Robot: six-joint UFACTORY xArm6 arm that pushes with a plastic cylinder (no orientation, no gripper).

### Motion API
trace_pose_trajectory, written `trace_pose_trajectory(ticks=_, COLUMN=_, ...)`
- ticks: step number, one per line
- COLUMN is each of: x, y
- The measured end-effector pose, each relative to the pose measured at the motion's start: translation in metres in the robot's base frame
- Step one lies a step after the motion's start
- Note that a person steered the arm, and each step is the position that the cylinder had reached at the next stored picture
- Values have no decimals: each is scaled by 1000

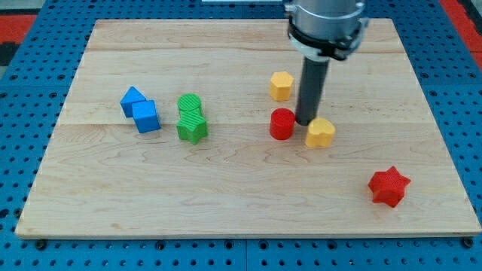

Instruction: Move the yellow heart a bit right

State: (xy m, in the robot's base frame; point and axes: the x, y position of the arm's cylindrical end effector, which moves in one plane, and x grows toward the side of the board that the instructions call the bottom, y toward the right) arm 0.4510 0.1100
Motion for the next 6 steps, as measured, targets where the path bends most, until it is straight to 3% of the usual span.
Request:
trace_pose_trajectory(ticks=1, x=18, y=47)
trace_pose_trajectory(ticks=2, x=21, y=37)
trace_pose_trajectory(ticks=3, x=4, y=-17)
trace_pose_trajectory(ticks=4, x=44, y=-44)
trace_pose_trajectory(ticks=5, x=73, y=-12)
trace_pose_trajectory(ticks=6, x=58, y=15)
